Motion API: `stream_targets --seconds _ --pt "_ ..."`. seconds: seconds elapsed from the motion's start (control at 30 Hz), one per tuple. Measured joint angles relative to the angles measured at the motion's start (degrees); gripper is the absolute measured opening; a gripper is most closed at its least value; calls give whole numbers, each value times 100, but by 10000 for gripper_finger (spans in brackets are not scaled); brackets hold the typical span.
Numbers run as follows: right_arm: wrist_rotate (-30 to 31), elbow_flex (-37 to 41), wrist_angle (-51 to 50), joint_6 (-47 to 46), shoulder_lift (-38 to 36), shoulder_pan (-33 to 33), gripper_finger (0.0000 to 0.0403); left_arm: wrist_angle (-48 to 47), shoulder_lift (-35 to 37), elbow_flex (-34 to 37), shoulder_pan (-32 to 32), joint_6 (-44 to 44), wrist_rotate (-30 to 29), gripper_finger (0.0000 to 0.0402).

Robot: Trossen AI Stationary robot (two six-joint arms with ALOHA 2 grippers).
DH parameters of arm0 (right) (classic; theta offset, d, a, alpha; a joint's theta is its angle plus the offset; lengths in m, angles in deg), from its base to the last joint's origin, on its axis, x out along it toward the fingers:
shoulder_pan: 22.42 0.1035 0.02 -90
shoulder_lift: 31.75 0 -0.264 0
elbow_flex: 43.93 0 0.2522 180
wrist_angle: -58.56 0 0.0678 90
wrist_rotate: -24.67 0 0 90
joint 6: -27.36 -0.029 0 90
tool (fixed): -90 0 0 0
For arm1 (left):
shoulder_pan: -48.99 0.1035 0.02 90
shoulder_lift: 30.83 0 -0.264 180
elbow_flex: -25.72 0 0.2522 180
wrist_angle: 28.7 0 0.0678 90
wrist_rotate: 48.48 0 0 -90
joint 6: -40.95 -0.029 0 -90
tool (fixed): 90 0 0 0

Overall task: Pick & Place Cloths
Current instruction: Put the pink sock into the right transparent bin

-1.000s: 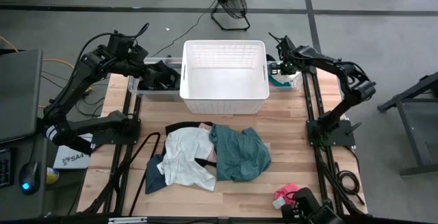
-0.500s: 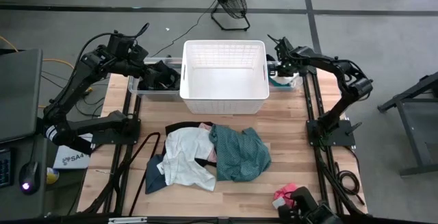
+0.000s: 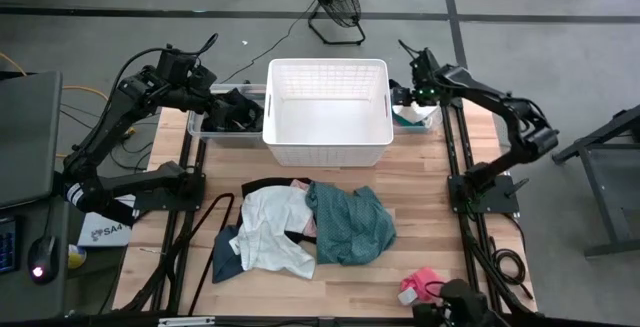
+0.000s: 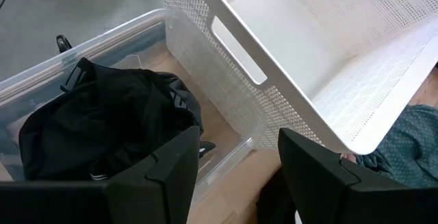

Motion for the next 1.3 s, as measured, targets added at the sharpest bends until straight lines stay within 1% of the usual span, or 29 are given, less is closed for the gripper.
stream_targets --seconds 0.17,0.27,0.37,0.47,0.63,0.83,0.93,1.07,1.3 --pt "5 0 -335 -203 -509 0 229 -2 2 0 0 2 -2 195" --pt "-272 0 -818 -416 -810 8 225 -3 2 0 -1 2 -1 195" --pt "-698 0 -1323 -473 -1122 85 223 -5 2 0 0 2 -1 195" --pt "-901 0 -1851 -706 -1455 308 223 -7 2 0 0 2 0 195" --pt "-853 0 -2567 -1253 -2001 983 223 -7 2 0 0 2 -2 195" --pt "-849 0 -3207 -2503 -2448 2198 223 -7 2 0 -1 -155 2 195" --pt "-849 0 -3445 -3402 -2543 3075 223 -7 2 0 -2 -197 2 195" --pt "-837 0 -3512 -4688 -2547 4366 223 -9 2 0 0 -316 4 195" --pt "-817 0 -3410 -7057 -2260 6466 223 -83 0 0 0 -494 9 195"
